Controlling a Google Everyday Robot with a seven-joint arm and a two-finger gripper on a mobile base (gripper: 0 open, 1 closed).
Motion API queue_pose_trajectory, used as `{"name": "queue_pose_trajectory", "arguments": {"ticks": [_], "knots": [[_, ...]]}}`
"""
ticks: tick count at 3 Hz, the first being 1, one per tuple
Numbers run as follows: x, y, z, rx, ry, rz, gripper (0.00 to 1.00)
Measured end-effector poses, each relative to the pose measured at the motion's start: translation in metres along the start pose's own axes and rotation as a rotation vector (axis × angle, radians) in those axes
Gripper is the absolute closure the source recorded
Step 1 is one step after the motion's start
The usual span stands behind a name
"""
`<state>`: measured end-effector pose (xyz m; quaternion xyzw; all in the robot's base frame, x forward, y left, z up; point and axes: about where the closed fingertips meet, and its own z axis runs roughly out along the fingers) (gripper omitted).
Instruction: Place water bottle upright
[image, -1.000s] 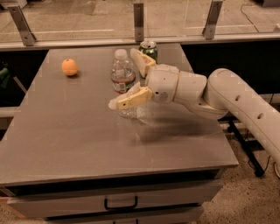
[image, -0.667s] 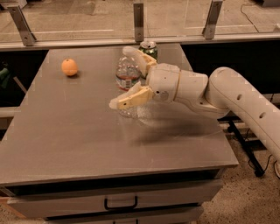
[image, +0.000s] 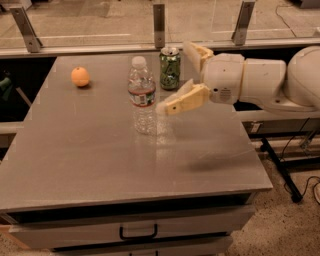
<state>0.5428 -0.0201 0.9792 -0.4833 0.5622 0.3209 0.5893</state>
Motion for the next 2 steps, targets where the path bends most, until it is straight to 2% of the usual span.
{"name": "queue_pose_trajectory", "arguments": {"ticks": [1,2], "knots": [[-0.026,-0.022,-0.084,0.137,0.218,-0.035,0.00],[-0.053,-0.040,-0.160,0.301,0.424,-0.060,0.00]]}}
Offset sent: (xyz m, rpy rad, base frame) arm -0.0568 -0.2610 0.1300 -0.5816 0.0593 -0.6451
